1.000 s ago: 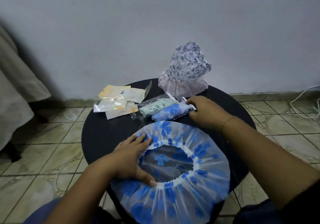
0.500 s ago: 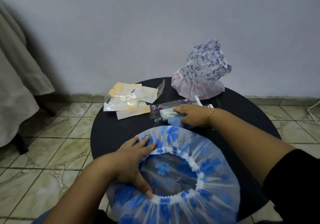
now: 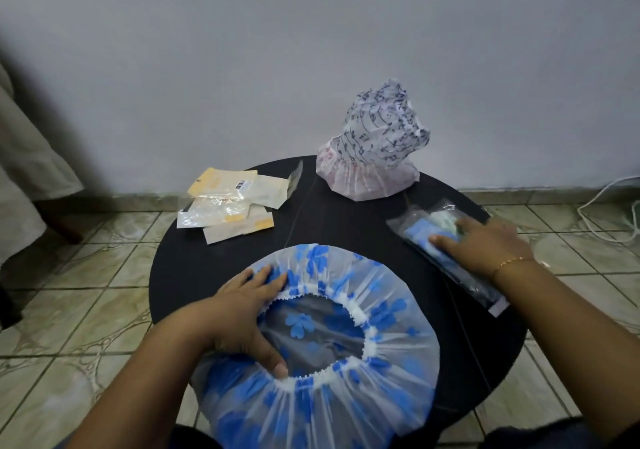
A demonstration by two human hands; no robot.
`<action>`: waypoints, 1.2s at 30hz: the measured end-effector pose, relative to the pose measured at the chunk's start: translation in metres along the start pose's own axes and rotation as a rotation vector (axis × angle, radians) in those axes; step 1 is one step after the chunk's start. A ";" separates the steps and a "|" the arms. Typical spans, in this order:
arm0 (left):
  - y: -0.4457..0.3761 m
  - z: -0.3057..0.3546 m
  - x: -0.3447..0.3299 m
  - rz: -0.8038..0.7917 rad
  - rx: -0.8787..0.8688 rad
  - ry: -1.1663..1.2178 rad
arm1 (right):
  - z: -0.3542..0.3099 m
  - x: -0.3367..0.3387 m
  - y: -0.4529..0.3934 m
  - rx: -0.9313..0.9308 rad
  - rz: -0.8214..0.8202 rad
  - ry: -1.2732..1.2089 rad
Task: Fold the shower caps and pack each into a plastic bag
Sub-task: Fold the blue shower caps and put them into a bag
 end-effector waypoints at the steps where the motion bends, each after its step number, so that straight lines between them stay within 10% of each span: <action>1: -0.004 0.004 0.001 0.015 -0.007 0.006 | 0.008 0.000 -0.003 -0.047 0.047 -0.040; 13: -0.037 0.019 0.034 0.683 -0.043 0.080 | -0.008 0.026 0.010 0.132 0.524 -0.293; 18: -0.014 -0.009 0.041 0.926 0.112 0.313 | -0.029 0.003 0.037 0.230 0.281 -0.534; 24: -0.006 -0.037 0.027 0.764 0.334 0.627 | -0.027 -0.031 0.051 0.048 -0.142 -0.823; 30: -0.008 -0.030 0.020 0.639 0.156 0.806 | -0.017 -0.037 0.050 -0.031 -0.038 -0.972; 36: -0.001 -0.020 0.018 0.562 0.141 0.277 | -0.017 -0.031 0.052 0.036 0.027 -1.098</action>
Point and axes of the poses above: each hand's wrist, its own y-axis away from the middle knuckle, its own x-axis out of the back of the hand, z = x × y, the point moved 5 cm from there along -y, towards the middle knuckle, and after that the axes turned 2 degrees about -z, right-handed, at the moved point
